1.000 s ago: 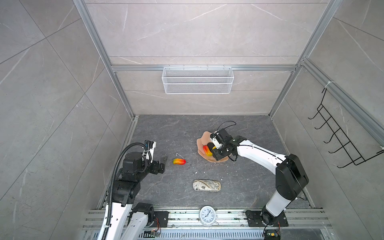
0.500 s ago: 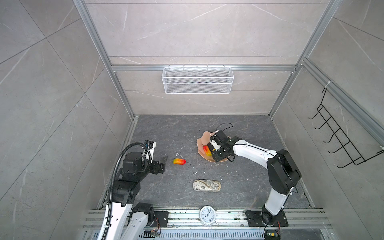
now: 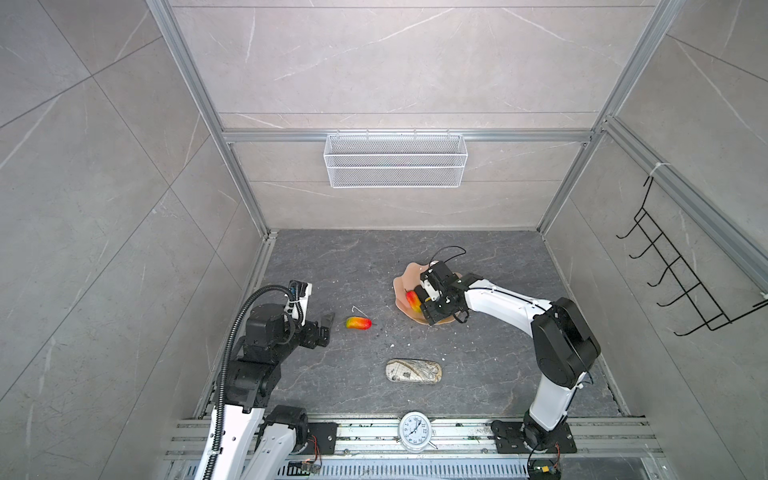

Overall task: Place and organize the fake fruits in the fruit bowl
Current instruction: 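Open the right gripper to release the apple in the bowl, then move the right gripper to the red-yellow mango and grasp it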

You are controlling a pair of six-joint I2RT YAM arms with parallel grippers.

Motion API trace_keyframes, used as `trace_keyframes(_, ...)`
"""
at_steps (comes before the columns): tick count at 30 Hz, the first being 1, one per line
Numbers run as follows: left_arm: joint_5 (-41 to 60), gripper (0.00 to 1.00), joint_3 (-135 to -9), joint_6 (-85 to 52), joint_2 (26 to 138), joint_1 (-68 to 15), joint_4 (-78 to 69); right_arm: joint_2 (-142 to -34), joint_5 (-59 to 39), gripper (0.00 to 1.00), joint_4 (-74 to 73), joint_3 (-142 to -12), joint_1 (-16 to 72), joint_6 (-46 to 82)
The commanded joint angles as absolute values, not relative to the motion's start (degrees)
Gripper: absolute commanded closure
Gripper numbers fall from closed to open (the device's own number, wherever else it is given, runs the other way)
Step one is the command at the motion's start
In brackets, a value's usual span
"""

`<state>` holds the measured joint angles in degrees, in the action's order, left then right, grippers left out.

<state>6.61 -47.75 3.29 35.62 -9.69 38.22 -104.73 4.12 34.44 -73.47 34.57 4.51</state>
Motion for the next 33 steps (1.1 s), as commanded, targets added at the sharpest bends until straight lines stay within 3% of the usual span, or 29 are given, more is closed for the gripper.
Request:
trace_keyframes(1,7.7,0.0,-48.3,4.5,35.9,-9.5,36.8,-105.0,5.4,0.2,35.1,-75.2,34.4,4.5)
trace_keyframes(16,7.7,0.0,-48.3,4.5,35.7,-9.5,36.7,-97.5,11.0,0.0,40.7,-78.3,34.5,2.1)
trace_keyframes(22,7.6,0.0,-48.3,4.5,35.6,-9.5,36.8,-95.3,12.9,0.0,39.8,-78.1,37.4,-0.1)
trace_keyframes(33,7.5,0.0,-48.3,4.5,35.4,-9.5,36.8,-97.8,-0.1,0.0,25.1,-77.6,50.2,-3.1)
